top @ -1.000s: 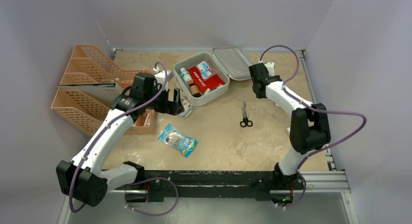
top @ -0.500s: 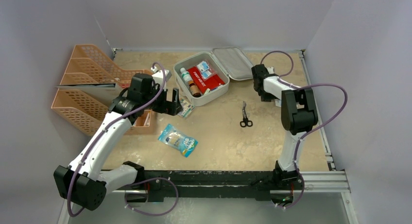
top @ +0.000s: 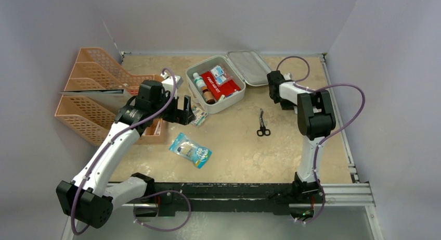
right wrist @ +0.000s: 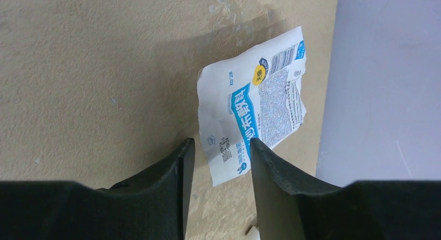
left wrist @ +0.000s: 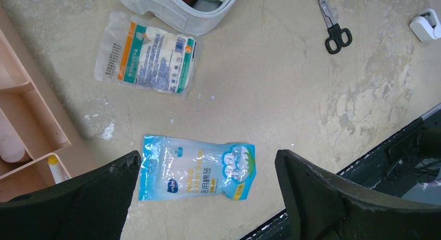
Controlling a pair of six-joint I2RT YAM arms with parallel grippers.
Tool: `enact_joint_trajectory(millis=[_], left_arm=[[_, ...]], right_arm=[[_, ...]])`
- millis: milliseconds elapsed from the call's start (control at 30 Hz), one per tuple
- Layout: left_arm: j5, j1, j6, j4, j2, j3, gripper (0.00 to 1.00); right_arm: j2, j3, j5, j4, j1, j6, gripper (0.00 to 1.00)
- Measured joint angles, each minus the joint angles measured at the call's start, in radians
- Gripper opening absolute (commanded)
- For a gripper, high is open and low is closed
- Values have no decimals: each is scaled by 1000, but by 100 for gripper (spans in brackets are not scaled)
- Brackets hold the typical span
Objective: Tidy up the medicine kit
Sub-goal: Pick up the medical item at the center of the board.
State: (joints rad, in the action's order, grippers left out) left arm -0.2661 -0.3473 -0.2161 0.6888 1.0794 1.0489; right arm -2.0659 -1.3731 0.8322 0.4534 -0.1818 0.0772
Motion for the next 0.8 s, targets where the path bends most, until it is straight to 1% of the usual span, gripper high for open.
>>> enact_joint_trajectory(millis=[267,433,567,700,800], left_arm=[[13,0,0,0,-5,0,100],[47,0,0,1,-11,0,100],[70,0,0,1,-14,0,100],[83,0,0,1,-26,0,100],[84,0,0,1,-36,0,97]], right_arm=[[-21,-3,23,-5,0,-6,29],[-22,-3,27,-8,0,-14,11],[-19,-3,39,-11,0,-17,0],[-12,-3,42,-8,0,-13,0],[6,-3,45,10,0,-5,0]])
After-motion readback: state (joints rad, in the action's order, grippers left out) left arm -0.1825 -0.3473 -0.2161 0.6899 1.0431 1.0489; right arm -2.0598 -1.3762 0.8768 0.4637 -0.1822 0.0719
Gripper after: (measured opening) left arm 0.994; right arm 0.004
